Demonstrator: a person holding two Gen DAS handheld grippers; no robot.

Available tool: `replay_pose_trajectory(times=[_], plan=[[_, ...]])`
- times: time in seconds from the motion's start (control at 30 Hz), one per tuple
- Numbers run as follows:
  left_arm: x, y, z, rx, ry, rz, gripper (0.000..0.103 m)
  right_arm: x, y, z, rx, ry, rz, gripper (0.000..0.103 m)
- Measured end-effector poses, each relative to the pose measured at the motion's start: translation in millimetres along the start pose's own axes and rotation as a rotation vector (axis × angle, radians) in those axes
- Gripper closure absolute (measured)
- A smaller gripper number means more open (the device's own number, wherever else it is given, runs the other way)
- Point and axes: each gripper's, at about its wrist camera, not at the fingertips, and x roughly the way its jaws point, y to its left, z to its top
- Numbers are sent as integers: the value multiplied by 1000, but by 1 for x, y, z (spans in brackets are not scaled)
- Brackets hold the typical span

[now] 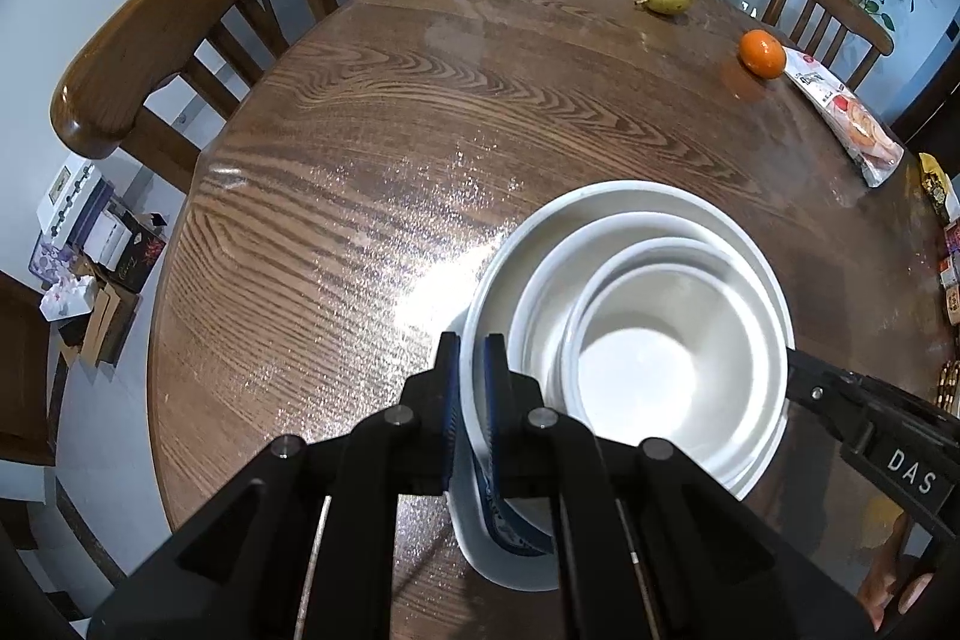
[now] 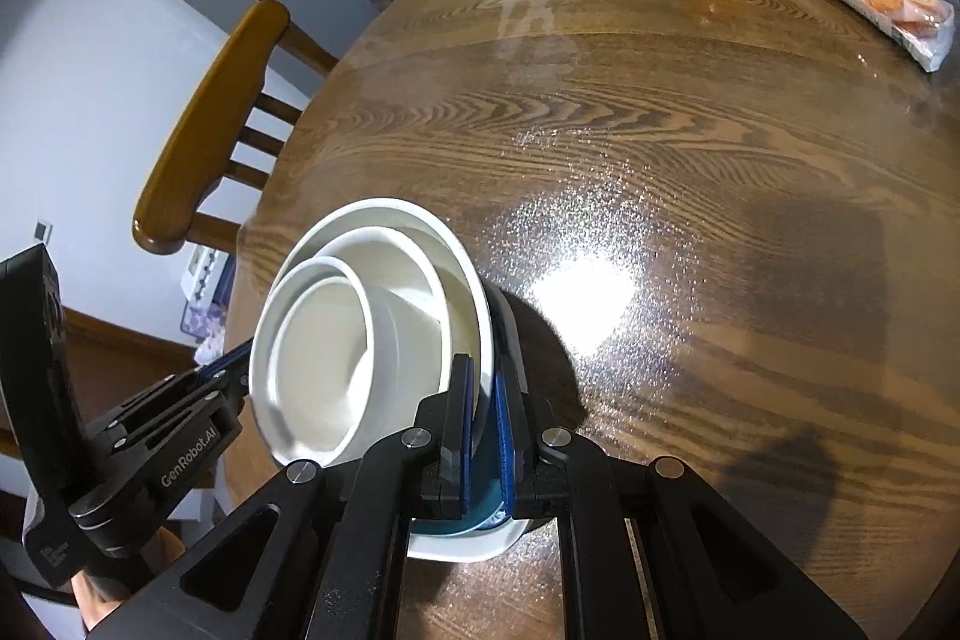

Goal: Organize plates and bowls
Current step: 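Lower the bowl stack onto the teal plate with the right gripper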

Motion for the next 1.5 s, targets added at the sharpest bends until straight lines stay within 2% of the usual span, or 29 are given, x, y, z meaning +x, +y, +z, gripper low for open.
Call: replay_pose_trajectory(times=[0.63, 1.37, 1.5], plan=[[10, -11, 21, 11, -8, 17, 100, 6, 0, 24, -30, -19, -45, 93], [8, -12, 18, -11, -24, 16, 95, 3, 3, 22, -52, -51, -95, 93], [9, -10, 18, -14, -21, 20, 91, 2, 4, 21, -54, -53, -94, 93]])
